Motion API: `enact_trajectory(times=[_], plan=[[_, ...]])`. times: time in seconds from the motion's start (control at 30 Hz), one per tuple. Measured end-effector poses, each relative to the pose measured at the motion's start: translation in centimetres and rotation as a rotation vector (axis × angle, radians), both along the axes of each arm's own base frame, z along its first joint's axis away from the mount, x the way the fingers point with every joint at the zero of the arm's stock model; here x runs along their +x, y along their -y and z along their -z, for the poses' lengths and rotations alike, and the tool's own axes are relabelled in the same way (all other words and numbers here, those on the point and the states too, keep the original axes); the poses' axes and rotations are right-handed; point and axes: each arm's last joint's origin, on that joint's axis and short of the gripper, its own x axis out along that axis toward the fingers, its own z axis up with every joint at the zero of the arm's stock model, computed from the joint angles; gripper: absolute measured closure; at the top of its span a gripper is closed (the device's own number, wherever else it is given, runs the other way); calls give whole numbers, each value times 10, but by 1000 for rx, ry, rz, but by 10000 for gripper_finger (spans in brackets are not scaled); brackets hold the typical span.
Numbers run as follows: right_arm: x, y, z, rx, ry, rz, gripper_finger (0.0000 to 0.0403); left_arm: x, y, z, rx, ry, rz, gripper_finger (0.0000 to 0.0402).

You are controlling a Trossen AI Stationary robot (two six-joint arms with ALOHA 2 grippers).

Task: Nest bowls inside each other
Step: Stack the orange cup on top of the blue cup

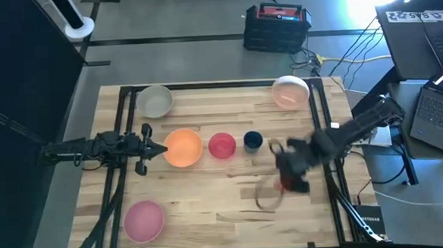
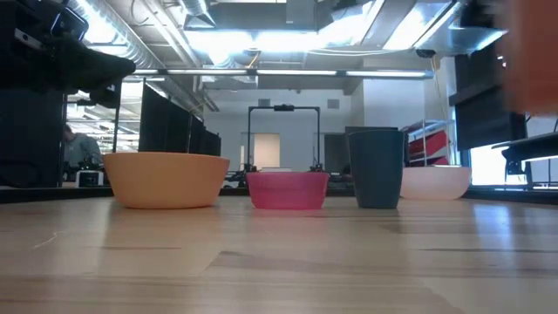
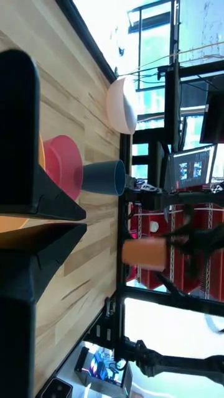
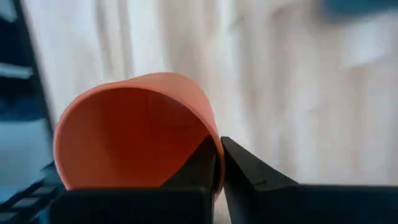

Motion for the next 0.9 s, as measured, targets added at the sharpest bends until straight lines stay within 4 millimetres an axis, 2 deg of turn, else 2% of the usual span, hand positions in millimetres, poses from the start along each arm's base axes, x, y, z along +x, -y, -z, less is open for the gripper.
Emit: enact_trajectory(times=[0.17,0.3,0.33,0.47,0.6,0.9], plan=[[34,60,-35,-87,84,0,402,0,0,0,0,0,0,400],[46,115,-62,-179,127,2,402,0,0,0,0,0,0,400],[51,127,-65,-196,122,0,402,0,0,0,0,0,0,400],[85,156,-54,-215,51,-32,403,0,0,0,0,0,0,400],[101,168,-43,-197,-34,-67,403,0,0,0,0,1,0,400],[100,165,-39,-135,-68,-106,403,0,0,0,0,1,0,400]])
